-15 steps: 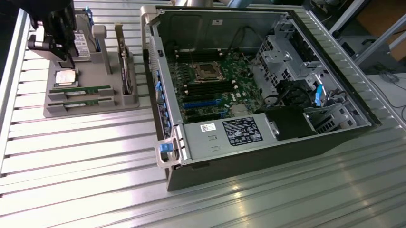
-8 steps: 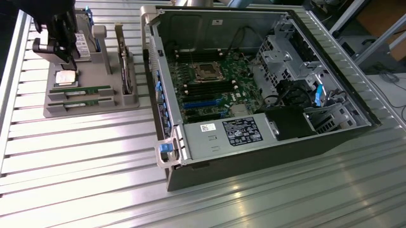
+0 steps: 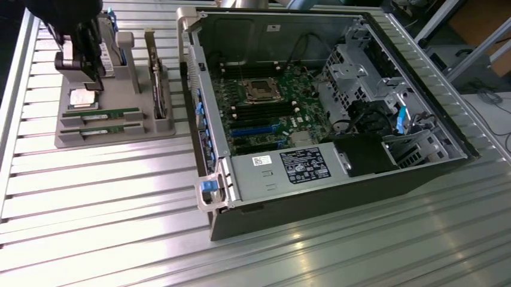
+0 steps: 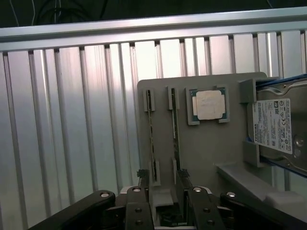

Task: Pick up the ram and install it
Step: 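Pick up the ram and move it above insertion slot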

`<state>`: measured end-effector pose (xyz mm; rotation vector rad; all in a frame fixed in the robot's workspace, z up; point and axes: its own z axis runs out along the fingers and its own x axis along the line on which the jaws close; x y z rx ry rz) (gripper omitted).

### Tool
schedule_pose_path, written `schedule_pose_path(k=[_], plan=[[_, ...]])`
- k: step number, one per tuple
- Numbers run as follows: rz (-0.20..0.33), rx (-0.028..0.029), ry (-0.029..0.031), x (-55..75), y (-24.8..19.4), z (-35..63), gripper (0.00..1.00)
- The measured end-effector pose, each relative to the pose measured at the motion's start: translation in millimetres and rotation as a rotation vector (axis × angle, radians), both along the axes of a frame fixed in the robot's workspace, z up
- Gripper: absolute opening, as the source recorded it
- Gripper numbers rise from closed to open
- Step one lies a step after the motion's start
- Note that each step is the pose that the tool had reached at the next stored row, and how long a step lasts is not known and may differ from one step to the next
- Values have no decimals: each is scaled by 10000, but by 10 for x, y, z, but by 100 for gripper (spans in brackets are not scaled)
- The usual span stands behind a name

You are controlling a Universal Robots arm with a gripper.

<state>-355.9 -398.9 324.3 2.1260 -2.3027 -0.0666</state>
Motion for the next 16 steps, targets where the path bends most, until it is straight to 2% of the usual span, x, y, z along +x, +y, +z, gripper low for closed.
schedule_pose_path(k=[16], plan=[[279,-17,1,48,0,-102,36]])
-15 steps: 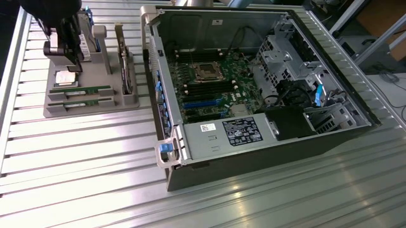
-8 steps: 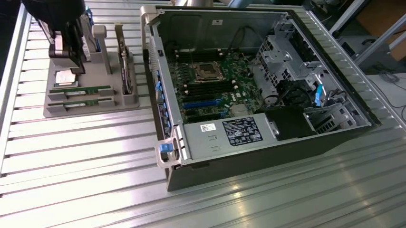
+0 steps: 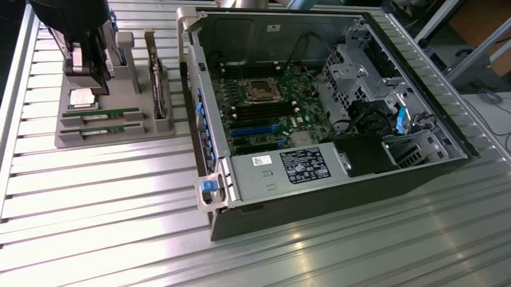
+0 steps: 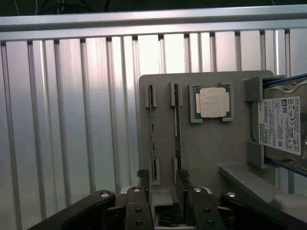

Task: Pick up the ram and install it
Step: 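Pick up the ram and move it above insertion slot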

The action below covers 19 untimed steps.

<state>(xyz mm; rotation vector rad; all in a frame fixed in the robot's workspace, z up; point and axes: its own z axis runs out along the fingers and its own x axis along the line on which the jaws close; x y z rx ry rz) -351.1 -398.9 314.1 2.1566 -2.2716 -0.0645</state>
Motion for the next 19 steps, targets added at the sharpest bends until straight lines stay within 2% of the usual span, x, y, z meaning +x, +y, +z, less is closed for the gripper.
schedule_pose_path(k=[19], plan=[[217,-7,-1,35,0,-113,36]])
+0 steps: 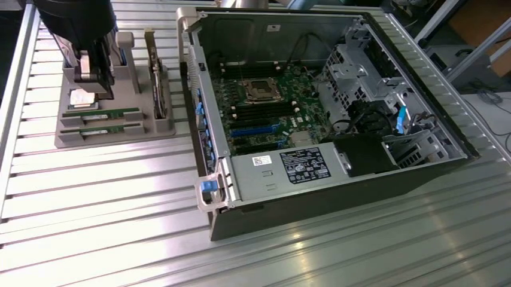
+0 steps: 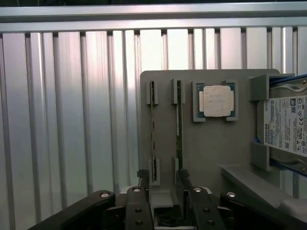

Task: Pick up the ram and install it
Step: 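Pick up the ram and move it above insertion slot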

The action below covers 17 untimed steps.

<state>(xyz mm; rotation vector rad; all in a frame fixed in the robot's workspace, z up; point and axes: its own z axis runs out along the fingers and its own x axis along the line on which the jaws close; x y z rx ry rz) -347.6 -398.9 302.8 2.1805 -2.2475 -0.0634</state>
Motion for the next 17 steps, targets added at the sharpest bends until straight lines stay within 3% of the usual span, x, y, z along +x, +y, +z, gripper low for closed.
schedule_pose_path(k=[17], plan=[[212,-8,1,26,0,-101,36]])
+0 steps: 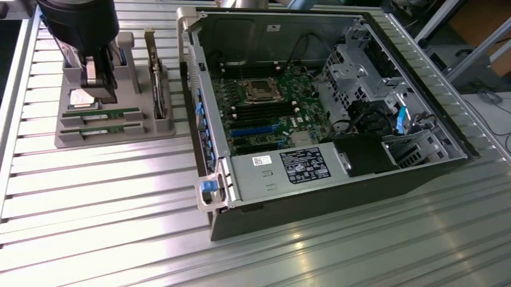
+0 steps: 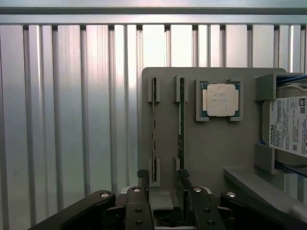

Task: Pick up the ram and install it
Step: 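Pick up the ram and move it above insertion slot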

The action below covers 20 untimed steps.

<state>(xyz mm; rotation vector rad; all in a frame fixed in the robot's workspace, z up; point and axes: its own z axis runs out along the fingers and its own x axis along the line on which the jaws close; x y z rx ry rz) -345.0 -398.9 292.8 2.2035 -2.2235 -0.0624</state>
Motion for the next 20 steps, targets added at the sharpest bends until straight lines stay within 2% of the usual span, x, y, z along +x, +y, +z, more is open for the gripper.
schedule_pose_path(k=[20], plan=[[291,-20,0,26,0,-125,36]])
